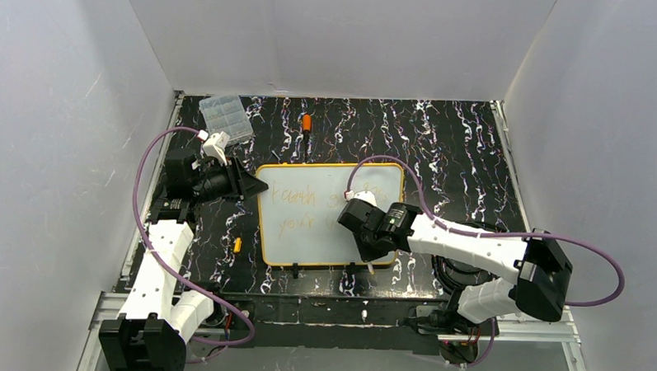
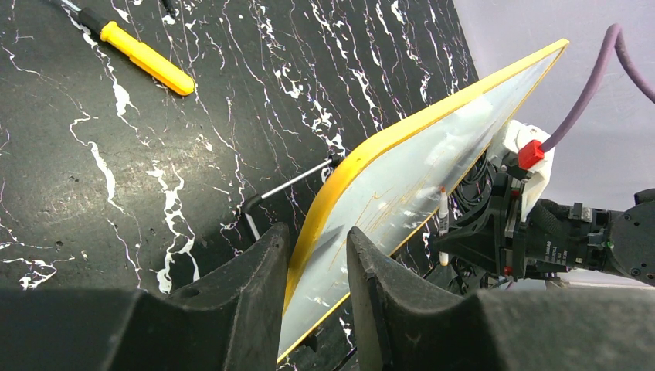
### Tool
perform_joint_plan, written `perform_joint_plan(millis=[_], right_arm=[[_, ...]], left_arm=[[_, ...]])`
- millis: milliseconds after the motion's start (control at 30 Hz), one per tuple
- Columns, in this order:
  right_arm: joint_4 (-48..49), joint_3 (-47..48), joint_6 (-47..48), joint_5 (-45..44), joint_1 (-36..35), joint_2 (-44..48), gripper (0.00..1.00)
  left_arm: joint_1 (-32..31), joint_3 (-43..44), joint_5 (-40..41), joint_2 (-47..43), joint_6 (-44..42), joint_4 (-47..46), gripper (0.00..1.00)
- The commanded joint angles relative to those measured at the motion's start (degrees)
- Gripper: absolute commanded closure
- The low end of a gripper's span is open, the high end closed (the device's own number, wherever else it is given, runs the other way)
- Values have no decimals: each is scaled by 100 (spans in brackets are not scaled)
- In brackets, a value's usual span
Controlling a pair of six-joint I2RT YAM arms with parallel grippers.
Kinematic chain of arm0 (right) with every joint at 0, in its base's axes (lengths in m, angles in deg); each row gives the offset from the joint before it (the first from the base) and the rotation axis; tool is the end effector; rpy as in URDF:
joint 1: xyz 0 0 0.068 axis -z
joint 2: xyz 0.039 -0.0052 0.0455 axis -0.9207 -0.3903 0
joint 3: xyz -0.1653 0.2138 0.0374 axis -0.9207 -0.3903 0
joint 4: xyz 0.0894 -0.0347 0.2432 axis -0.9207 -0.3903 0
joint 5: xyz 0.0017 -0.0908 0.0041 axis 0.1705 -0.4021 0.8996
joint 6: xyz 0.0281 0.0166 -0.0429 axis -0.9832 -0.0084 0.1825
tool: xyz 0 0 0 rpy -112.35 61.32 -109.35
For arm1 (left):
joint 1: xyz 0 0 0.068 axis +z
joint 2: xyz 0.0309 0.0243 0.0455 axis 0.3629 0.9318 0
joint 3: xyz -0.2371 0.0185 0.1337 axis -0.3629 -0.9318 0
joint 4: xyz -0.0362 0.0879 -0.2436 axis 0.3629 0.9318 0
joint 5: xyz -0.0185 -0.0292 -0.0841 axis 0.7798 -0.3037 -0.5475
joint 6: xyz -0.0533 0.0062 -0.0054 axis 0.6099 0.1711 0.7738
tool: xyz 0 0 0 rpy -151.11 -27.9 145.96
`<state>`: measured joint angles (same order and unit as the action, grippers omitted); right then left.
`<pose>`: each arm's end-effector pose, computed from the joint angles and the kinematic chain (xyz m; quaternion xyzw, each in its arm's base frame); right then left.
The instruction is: Write a sentence on the whiteboard
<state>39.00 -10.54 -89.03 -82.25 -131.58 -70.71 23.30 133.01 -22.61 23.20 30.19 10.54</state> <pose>0.1209 0.2301 0.2432 -0.1926 0.9523 0.0565 0.2300 0.2063 -0.0180 0.3066 0.0708 0.7990 -0.3876 0.4542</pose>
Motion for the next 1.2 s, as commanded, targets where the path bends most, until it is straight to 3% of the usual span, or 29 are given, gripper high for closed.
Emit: perform_joint_plan(millis=[0,633,900,1167], right_arm=[[215,-161,-75,319,-1,19,99],[776,-276,-258,663,-498,-391,99],[364,95,-431,302,-602,46,99],[-141,-187,-583,-126,-581,437,99]], left_arm=[[-18,23,-106,-146,-38,32,69],[-18,19,-115,-151,-28,22,69],[-18,22,-115,-157,-28,22,69],[-22,22,-134,-168,-23,13,69]])
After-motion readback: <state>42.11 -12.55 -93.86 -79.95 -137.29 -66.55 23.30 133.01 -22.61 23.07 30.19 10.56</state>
